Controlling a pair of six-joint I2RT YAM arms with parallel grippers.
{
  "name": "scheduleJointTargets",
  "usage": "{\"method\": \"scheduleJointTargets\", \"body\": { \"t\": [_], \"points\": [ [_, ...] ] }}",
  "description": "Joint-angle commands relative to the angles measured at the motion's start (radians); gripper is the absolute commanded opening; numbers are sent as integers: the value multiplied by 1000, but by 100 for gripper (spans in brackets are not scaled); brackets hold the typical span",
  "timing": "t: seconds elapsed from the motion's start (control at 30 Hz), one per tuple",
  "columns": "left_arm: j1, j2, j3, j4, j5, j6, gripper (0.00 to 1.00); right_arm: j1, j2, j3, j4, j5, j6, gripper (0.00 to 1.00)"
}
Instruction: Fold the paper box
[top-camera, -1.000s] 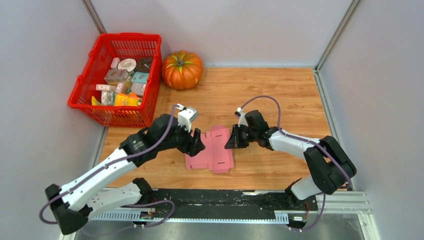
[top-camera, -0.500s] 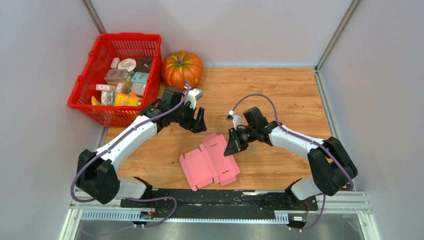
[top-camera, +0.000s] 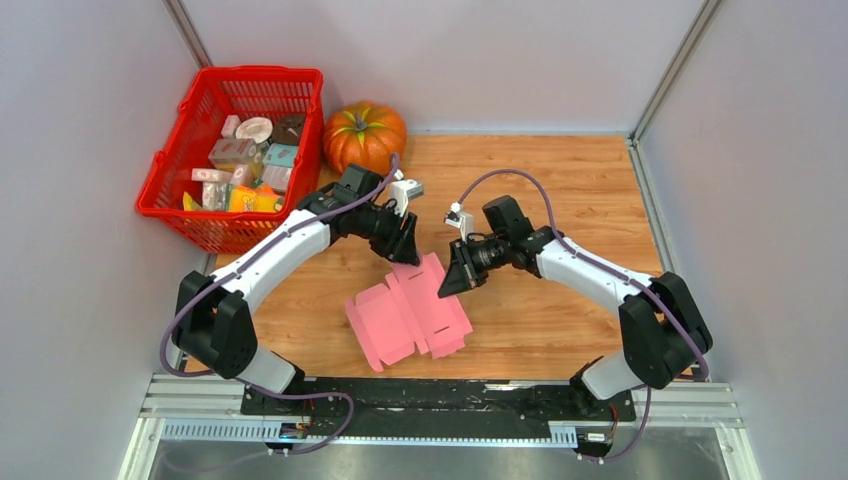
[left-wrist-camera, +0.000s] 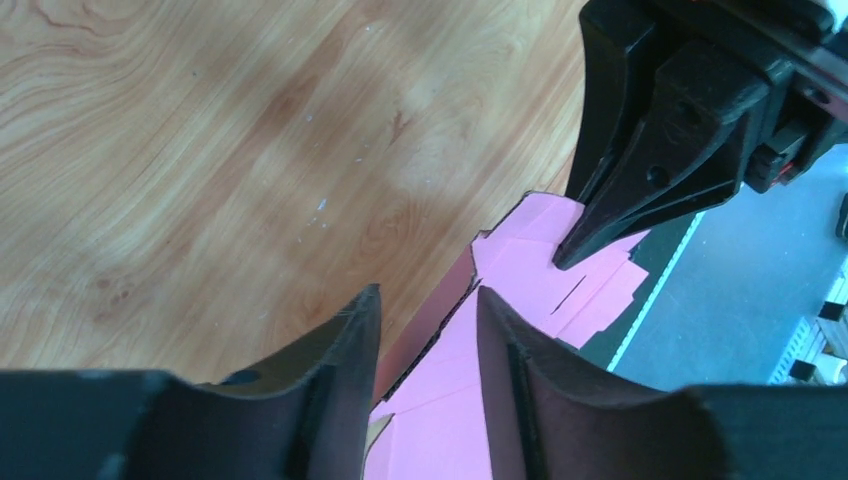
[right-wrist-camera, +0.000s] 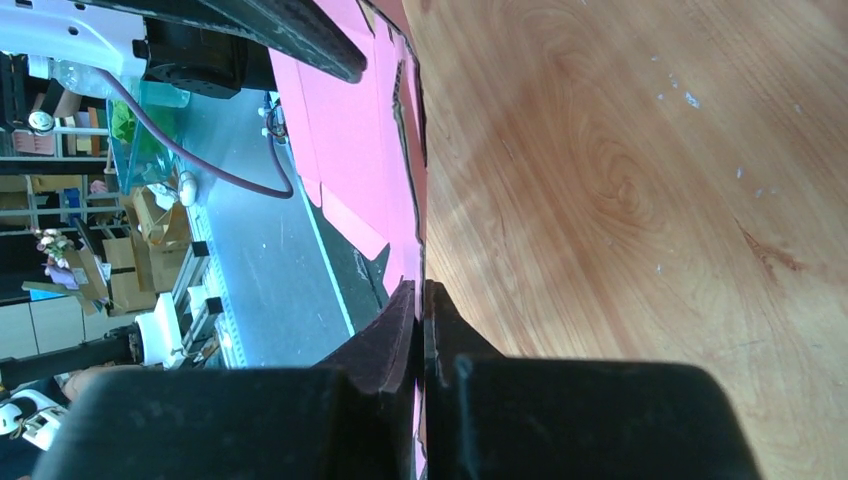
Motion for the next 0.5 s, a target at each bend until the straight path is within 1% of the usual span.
{"method": "scheduleJointTargets", "body": {
  "t": [0.0, 0.03, 0.1, 0.13, 0.23, 0.3, 0.33, 0.37, 0.43, 0.47],
  "points": [
    [-9, -20, 59, -76, -2, 70, 45, 4, 13, 48, -22, -17, -17, 7],
    [-11, -24, 62, -82, -4, 73, 38, 4, 11, 52, -16, 6, -4, 11],
    [-12, -32, 59, -85, 1, 73, 29, 4, 10, 55, -4, 21, 13, 14],
    [-14, -43, 53, -77, 17, 73, 24, 4, 10, 55, 18, 32, 23, 18],
    [-19, -70, 16, -24, 24, 45, 16, 5, 4, 52, 44, 90, 69, 25],
    [-20, -106, -19, 27, 21, 13, 13, 4, 1, 41, 87, 110, 102, 27],
    [-22, -130, -33, 44, 21, -13, 8, 4, 5, 41, 99, 134, 108, 27],
    [-22, -141, -59, 80, 19, -27, 7, 4, 7, 47, 98, 148, 112, 26],
    [-22, -178, -88, 110, -8, -68, 5, 4, 16, 58, 72, 216, 109, 20],
    [-22, -190, -128, 154, -14, -82, 5, 2, 19, 65, 61, 239, 102, 16]
  ]
}}
